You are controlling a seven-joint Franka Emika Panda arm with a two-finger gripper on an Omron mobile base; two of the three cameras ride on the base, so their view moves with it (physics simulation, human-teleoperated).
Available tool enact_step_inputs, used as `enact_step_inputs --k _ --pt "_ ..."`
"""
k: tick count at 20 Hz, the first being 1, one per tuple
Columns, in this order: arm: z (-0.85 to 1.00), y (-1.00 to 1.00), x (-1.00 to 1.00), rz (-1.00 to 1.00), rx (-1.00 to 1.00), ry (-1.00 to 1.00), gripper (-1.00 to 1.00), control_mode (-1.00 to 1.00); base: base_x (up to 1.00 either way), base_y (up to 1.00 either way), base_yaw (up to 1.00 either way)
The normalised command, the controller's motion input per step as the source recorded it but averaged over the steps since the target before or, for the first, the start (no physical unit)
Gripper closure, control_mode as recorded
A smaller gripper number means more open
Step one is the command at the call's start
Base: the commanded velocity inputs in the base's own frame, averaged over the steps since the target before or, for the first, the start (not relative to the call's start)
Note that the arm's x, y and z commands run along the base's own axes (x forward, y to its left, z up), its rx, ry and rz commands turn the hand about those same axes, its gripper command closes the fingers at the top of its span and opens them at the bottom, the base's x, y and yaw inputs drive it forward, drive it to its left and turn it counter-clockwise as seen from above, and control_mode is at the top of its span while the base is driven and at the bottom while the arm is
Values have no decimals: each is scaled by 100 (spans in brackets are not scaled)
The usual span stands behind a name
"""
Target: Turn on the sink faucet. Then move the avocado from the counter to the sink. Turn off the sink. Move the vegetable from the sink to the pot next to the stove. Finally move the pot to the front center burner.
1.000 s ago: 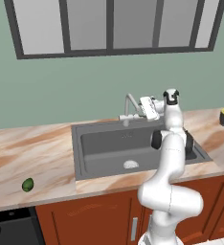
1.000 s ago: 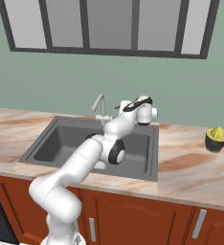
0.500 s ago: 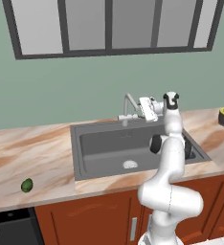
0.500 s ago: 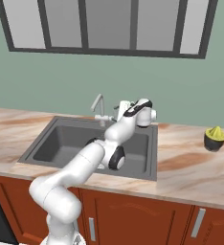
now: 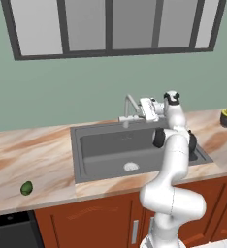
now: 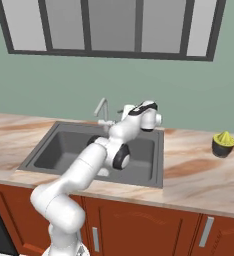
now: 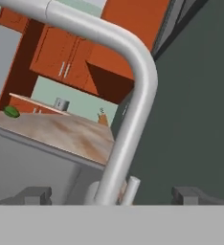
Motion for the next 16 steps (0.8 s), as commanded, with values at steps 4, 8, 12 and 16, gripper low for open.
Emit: enact_step_inputs --k 4,8,12,16 --pt "-1 73 0 -28 -15 14 -100 -100 0 0 0" --pt "-22 83 7 -30 -21 12 -100 -100 0 0 0" --pt "-34 74 8 -26 -15 5 100 -100 0 0 0" --pt "-15 44 15 -18 -4 2 100 -100 0 0 0"
